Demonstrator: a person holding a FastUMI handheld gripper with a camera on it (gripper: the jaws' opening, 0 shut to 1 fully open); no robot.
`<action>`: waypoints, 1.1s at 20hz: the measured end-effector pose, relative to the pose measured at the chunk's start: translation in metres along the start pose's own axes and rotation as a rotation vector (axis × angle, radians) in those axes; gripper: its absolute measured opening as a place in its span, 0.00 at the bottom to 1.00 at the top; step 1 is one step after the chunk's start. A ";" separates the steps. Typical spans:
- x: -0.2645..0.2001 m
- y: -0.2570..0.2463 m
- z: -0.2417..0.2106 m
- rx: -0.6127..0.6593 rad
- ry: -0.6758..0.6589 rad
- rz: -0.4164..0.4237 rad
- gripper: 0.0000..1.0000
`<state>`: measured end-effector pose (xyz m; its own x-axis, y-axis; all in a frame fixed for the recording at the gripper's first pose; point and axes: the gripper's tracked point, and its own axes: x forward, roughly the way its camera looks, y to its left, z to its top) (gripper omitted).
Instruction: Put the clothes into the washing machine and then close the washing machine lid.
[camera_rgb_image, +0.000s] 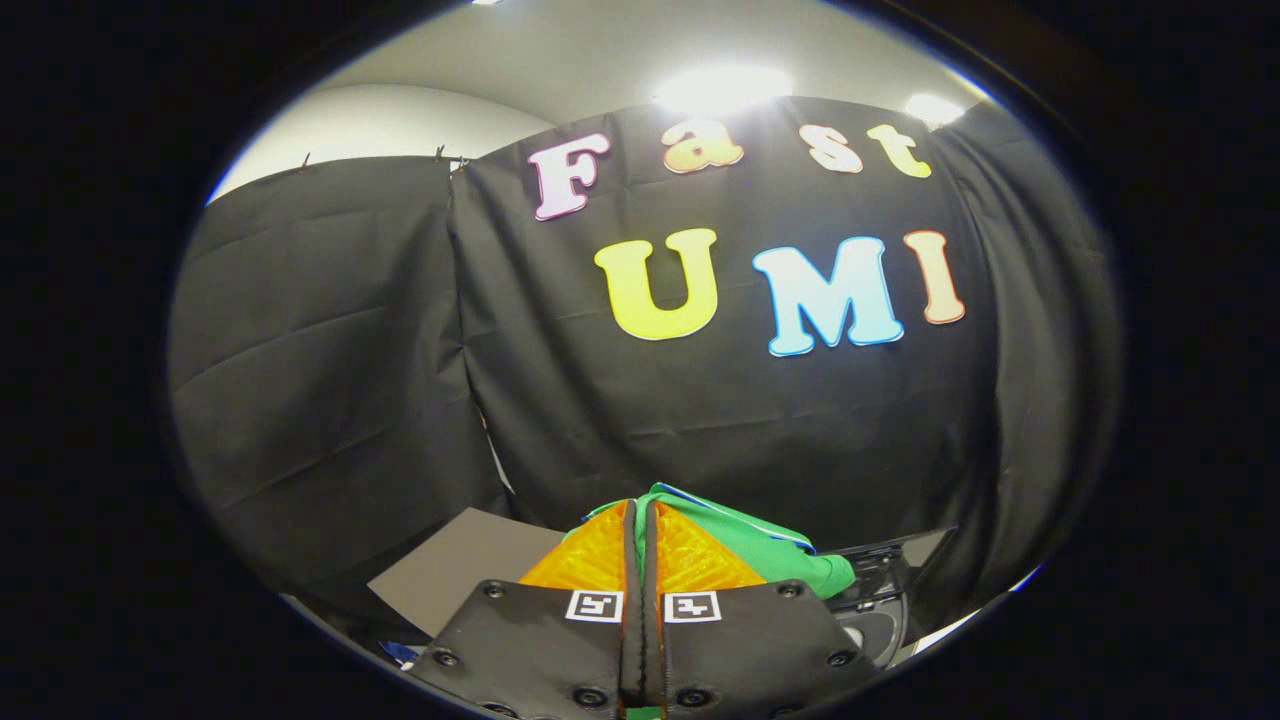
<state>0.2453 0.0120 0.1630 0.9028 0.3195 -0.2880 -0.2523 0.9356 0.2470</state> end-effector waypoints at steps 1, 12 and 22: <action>-0.003 -0.012 0.000 -0.001 -0.001 -0.009 0.01; -0.022 -0.113 -0.035 0.008 0.041 -0.094 0.01; -0.017 -0.145 -0.104 0.007 0.137 -0.103 0.01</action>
<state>0.2299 -0.1140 0.0356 0.8677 0.2397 -0.4356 -0.1578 0.9636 0.2157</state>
